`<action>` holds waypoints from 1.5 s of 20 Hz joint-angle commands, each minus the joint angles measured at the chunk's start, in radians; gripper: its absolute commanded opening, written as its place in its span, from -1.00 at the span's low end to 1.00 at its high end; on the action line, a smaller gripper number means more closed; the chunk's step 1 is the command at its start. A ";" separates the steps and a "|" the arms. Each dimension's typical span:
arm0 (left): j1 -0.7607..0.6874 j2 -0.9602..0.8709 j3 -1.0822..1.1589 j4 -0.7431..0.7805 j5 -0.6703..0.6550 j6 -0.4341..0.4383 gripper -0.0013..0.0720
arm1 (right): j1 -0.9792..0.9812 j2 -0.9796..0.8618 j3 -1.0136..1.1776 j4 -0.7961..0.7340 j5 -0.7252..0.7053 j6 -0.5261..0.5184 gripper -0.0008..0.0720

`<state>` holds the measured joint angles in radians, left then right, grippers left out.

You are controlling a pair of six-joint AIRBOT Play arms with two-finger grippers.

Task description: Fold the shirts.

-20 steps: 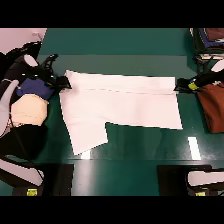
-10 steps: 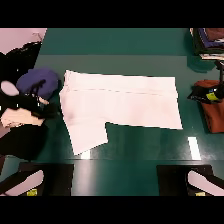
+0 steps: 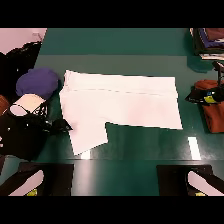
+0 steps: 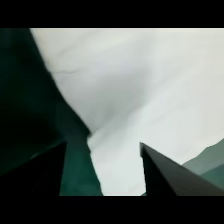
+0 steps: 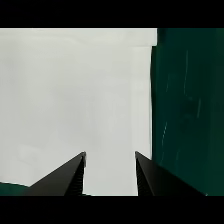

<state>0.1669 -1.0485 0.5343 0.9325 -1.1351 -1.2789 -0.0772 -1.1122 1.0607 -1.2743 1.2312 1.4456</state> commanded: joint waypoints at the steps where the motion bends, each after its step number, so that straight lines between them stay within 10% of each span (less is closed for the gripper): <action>1: -0.024 0.003 -0.018 -0.097 0.071 0.067 0.53 | 0.000 0.003 -0.002 0.000 0.000 0.001 0.03; 4: -0.139 -0.008 -0.018 -0.085 0.132 0.062 0.53 | 0.000 0.003 -0.002 0.000 0.018 0.001 0.03; 7: -0.175 -0.017 -0.013 -0.082 0.120 0.053 -0.88 | -0.019 0.003 -0.002 -0.004 0.079 0.000 0.04; 14: -0.175 -0.015 0.056 -0.084 0.030 0.056 -0.90 | -0.328 -0.014 -0.220 0.011 0.196 -0.012 0.18; 17: -0.175 -0.015 0.056 -0.084 0.035 0.056 -0.90 | -0.446 -0.083 -0.359 0.252 0.164 -0.119 0.25; 23: -0.175 -0.015 0.056 -0.084 0.033 0.056 -0.90 | -0.366 -0.177 -0.416 0.333 0.016 -0.131 0.19; 28: -0.175 -0.006 0.058 -0.064 0.013 0.045 -0.90 | -0.272 -0.105 -0.416 0.335 -0.115 -0.130 -0.87; 30: -0.175 0.051 0.058 -0.005 -0.008 -0.014 -0.90 | -0.270 -0.037 -0.416 0.317 -0.095 -0.130 -0.92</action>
<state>-0.0082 -1.0389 0.5911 0.8711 -1.1187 -1.2373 -0.3698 -1.2102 0.6460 -0.9627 1.1519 1.3170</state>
